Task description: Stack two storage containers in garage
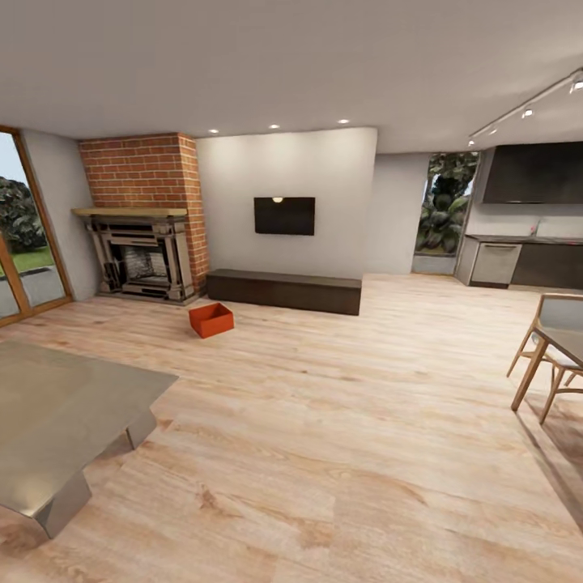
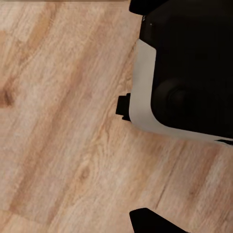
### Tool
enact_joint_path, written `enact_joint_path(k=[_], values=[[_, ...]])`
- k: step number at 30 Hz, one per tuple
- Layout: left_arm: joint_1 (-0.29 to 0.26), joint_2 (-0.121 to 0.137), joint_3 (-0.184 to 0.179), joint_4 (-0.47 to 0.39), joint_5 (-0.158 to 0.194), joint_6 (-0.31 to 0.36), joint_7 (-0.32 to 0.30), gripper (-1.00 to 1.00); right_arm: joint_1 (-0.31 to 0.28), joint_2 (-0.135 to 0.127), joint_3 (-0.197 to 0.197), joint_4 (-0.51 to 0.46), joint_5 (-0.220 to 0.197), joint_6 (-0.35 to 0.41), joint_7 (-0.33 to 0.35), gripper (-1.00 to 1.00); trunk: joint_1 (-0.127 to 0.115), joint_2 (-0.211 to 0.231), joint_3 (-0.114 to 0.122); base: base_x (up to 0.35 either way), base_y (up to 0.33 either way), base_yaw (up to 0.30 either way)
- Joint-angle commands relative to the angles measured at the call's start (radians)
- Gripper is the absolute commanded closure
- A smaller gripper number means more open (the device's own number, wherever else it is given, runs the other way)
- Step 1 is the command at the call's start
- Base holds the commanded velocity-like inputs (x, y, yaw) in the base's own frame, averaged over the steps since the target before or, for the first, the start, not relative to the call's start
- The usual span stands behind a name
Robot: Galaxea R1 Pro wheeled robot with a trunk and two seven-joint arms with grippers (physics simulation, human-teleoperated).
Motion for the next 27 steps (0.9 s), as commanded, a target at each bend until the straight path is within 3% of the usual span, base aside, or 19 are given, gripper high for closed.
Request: enact_joint_path(k=[1, 27], values=[[0.000, 0.000, -0.009, 0.000, 0.008, -0.003, 0.001, -1.00, -0.001, 0.000, 0.008, 0.003, -0.010, -0.005, 0.005, -1.00, 0.001, -0.001, -0.001, 0.326, 0.000, 0.000], [0.001, 0.000, -0.008, 0.000, 0.009, 0.009, 0.001, -1.00, -0.001, 0.002, 0.015, 0.003, -0.007, -0.007, 0.004, -1.00, 0.001, -0.001, -0.001, 0.326, 0.000, 0.000]])
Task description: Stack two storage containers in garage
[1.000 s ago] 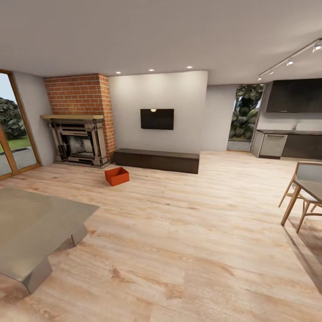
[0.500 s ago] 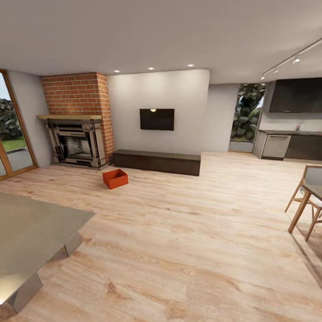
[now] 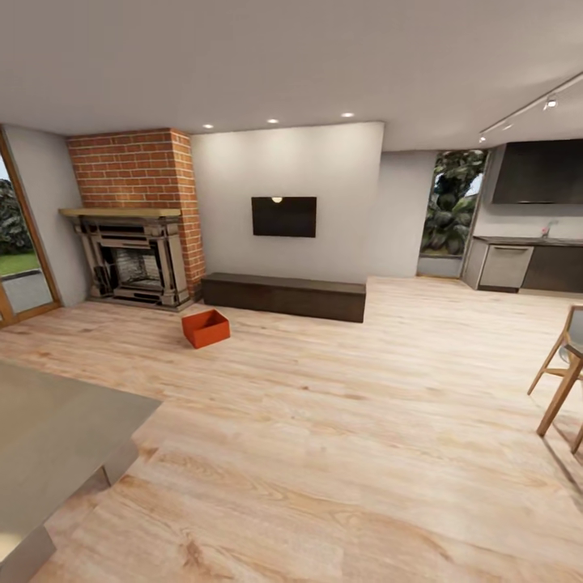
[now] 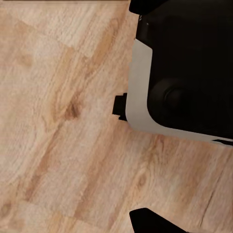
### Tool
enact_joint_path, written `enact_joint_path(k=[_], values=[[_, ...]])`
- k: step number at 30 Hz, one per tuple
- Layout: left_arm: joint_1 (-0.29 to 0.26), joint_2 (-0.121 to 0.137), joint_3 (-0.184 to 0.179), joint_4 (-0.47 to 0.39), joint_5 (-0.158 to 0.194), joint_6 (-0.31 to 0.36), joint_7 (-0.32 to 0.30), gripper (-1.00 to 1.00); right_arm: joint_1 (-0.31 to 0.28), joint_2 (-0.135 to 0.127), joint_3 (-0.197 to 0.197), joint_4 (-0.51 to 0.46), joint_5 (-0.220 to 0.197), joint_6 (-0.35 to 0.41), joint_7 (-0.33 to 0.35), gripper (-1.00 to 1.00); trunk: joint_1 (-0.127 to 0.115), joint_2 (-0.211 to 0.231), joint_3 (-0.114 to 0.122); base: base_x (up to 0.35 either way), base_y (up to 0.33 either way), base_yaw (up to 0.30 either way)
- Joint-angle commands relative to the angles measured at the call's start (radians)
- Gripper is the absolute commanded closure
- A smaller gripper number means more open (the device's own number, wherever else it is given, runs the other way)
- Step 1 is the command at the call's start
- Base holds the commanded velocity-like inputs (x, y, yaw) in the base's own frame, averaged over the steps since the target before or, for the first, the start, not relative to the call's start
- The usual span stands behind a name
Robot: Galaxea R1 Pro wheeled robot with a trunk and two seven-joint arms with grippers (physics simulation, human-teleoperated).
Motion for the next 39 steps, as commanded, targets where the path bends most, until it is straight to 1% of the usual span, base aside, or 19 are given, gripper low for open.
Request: enact_joint_path(k=[1, 9, 18, 22, 26, 39], values=[[-0.001, 0.000, -0.009, 0.001, 0.009, -0.003, 0.002, -1.00, -0.001, 0.000, 0.007, 0.003, -0.010, -0.006, 0.005, -1.00, 0.001, -0.001, -0.001, 0.326, 0.000, 0.000], [-0.001, -0.002, -0.009, 0.000, 0.008, -0.003, 0.003, -1.00, -0.001, -0.001, 0.000, 0.003, -0.012, -0.006, 0.005, -1.00, 0.001, -0.001, -0.001, 0.326, 0.000, 0.000], [-0.001, -0.009, -0.007, -0.001, 0.007, -0.016, 0.006, -1.00, -0.001, 0.000, 0.003, 0.004, -0.012, -0.004, 0.002, -1.00, 0.001, -0.001, -0.001, 0.326, 0.000, 0.000], [-0.001, -0.010, -0.005, -0.005, 0.006, -0.017, 0.006, -1.00, -0.001, -0.001, -0.005, 0.004, -0.018, -0.005, 0.003, -1.00, 0.001, -0.001, -0.001, 0.326, 0.000, 0.000], [-0.001, -0.024, -0.006, -0.009, 0.004, -0.017, 0.010, -1.00, -0.001, -0.002, -0.004, 0.004, -0.018, -0.006, 0.003, -1.00, 0.001, -0.001, -0.001, 0.326, 0.000, 0.000], [-0.001, -0.026, -0.009, -0.006, 0.006, -0.018, 0.012, -1.00, -0.001, -0.003, 0.000, 0.004, -0.012, -0.008, 0.004, -1.00, 0.001, -0.001, -0.001, 0.326, 0.000, 0.000]])
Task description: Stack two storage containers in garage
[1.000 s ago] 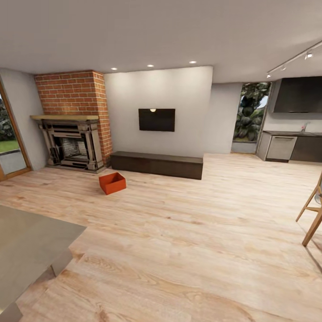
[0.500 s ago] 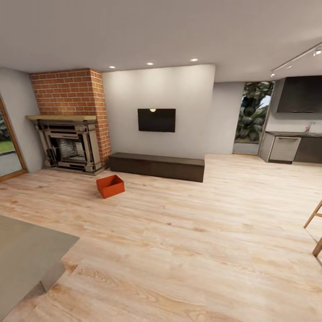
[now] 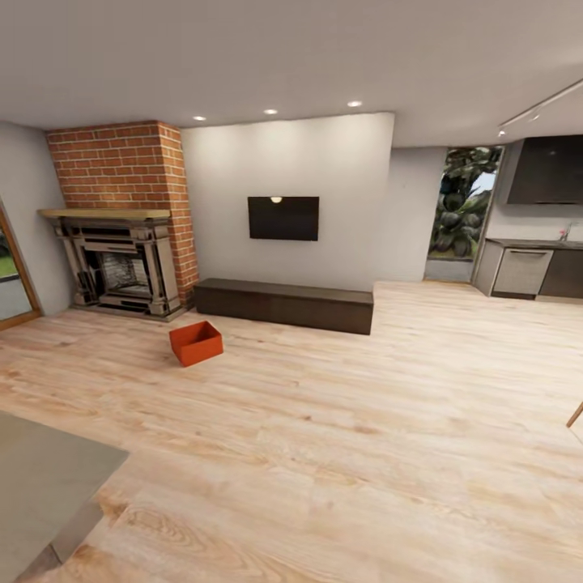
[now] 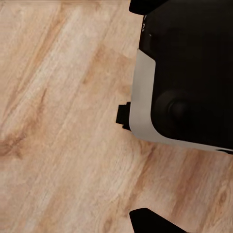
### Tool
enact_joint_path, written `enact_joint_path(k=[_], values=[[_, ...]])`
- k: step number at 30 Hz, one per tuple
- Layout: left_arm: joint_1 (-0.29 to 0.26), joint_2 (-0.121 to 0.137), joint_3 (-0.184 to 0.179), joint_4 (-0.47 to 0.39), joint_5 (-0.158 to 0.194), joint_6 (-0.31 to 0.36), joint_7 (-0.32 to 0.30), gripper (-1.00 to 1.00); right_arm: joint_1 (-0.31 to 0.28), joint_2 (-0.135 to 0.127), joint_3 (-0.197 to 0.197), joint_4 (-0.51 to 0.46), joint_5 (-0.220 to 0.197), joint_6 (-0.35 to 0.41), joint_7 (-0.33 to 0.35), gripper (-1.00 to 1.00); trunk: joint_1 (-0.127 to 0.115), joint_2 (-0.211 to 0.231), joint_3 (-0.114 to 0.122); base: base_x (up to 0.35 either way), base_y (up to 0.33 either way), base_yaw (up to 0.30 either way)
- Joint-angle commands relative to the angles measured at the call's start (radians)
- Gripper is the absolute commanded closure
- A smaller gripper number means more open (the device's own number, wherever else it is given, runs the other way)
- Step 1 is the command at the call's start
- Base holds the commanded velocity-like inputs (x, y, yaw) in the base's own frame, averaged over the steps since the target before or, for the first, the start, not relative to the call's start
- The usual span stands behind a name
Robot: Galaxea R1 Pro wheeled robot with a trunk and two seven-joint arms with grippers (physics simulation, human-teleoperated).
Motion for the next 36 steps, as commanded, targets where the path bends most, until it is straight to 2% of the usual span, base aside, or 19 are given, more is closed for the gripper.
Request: enact_joint_path(k=[1, 36], values=[[-0.001, 0.000, -0.009, 0.001, 0.008, -0.003, 0.002, -1.00, -0.001, 0.001, 0.007, 0.003, -0.010, -0.005, 0.005, -1.00, 0.001, -0.001, -0.001, 0.326, 0.000, 0.000], [-0.001, 0.000, -0.010, 0.001, 0.007, 0.001, -0.010, -1.00, -0.001, 0.001, 0.008, 0.003, -0.010, -0.005, 0.005, -1.00, 0.001, -0.001, -0.001, 0.326, 0.000, 0.000]])
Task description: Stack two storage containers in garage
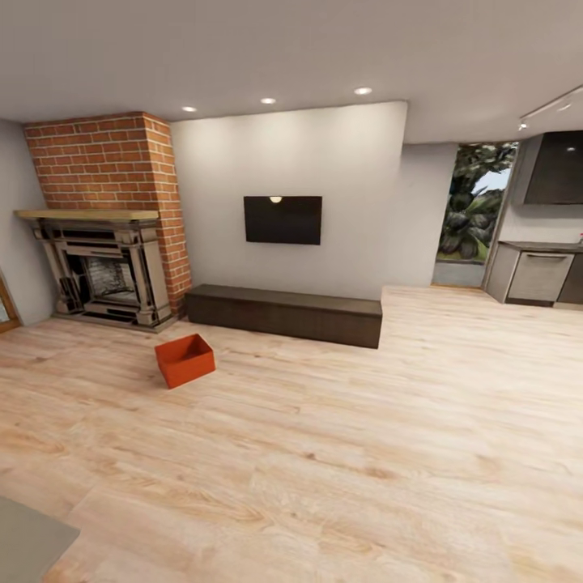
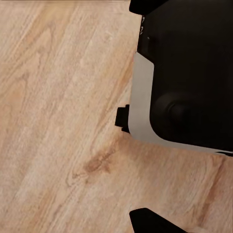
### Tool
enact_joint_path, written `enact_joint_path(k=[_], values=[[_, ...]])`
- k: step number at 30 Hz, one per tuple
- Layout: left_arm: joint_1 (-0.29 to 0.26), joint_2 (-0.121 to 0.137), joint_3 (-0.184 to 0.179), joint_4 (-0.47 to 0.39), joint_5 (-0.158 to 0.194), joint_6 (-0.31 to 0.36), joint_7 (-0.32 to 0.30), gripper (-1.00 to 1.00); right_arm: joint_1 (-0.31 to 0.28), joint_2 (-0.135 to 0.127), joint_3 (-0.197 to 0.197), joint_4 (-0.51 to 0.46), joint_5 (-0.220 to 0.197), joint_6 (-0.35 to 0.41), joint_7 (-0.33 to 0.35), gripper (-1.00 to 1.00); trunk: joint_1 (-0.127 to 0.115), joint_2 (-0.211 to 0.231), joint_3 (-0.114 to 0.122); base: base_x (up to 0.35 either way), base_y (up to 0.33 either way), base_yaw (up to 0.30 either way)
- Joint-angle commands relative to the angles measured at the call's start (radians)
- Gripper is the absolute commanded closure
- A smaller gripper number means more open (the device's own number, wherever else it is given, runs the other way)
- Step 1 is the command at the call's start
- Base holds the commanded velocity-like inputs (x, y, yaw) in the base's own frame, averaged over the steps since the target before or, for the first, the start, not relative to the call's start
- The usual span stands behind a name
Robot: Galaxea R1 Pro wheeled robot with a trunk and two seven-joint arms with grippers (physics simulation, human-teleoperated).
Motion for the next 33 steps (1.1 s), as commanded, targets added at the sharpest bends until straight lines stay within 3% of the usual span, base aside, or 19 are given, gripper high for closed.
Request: enact_joint_path(k=[1, 33], values=[[-0.001, 0.000, -0.009, 0.001, 0.008, -0.003, 0.002, -1.00, -0.001, 0.001, 0.007, 0.003, -0.010, -0.005, 0.005, -1.00, 0.001, -0.001, -0.001, 0.326, 0.000, 0.000], [-0.001, 0.000, -0.009, 0.001, 0.010, -0.005, 0.003, -1.00, -0.001, 0.001, 0.001, 0.003, -0.015, -0.014, 0.004, -1.00, 0.001, -0.001, -0.001, 0.326, 0.000, 0.000]])
